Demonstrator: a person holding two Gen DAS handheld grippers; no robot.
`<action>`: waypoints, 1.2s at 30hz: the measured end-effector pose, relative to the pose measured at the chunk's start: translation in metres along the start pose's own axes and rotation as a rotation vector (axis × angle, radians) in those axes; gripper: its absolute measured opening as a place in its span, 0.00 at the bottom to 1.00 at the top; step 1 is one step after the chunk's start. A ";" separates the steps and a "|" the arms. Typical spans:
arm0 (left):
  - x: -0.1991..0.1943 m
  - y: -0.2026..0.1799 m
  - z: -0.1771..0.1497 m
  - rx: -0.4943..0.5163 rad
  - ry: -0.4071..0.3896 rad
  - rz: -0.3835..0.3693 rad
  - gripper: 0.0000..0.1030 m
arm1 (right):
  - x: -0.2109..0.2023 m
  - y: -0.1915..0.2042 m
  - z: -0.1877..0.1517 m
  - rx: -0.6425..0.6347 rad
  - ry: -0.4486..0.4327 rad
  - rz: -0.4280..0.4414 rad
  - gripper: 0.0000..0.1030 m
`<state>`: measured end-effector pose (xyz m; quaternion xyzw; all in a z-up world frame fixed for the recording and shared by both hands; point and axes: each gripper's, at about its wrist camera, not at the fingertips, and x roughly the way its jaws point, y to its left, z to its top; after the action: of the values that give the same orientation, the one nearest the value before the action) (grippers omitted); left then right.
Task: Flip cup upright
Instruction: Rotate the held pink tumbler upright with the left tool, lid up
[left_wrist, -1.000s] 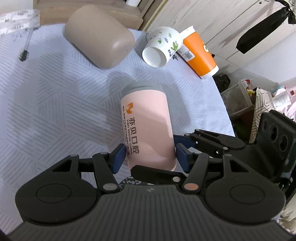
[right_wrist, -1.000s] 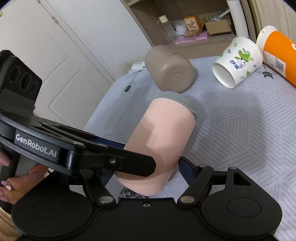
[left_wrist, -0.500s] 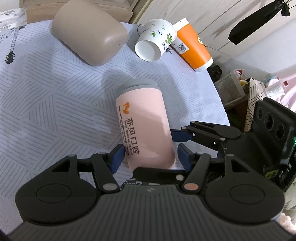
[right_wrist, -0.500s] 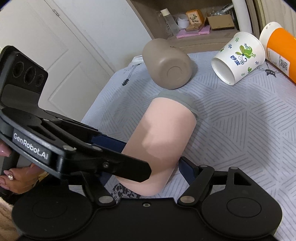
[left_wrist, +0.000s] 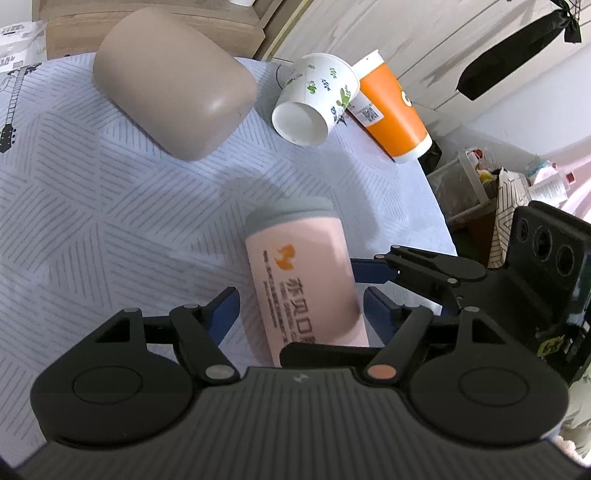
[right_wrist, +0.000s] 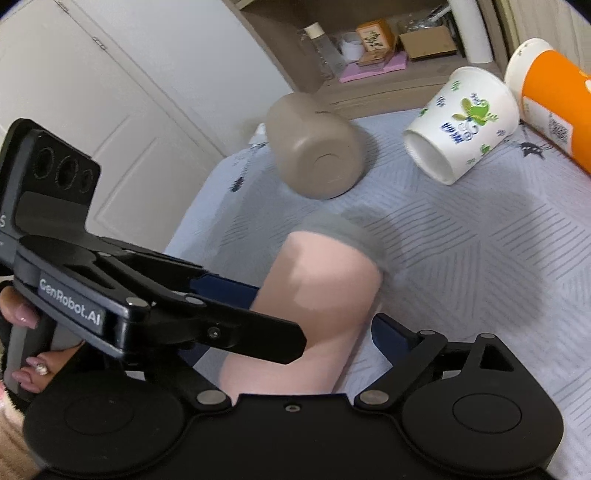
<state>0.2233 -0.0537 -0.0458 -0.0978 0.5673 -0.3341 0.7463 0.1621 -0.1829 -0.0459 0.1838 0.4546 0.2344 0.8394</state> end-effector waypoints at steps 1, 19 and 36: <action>0.000 0.000 0.000 0.001 -0.008 -0.004 0.71 | 0.001 -0.002 0.002 0.001 0.002 -0.006 0.92; -0.004 -0.014 -0.008 0.095 -0.070 -0.010 0.59 | -0.009 -0.001 -0.003 0.015 -0.007 -0.019 0.77; -0.037 -0.066 -0.084 0.346 -0.239 0.108 0.56 | -0.042 0.062 -0.064 -0.435 -0.184 -0.165 0.75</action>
<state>0.1162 -0.0620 -0.0102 0.0235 0.4132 -0.3721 0.8308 0.0739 -0.1496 -0.0182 -0.0184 0.3287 0.2397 0.9133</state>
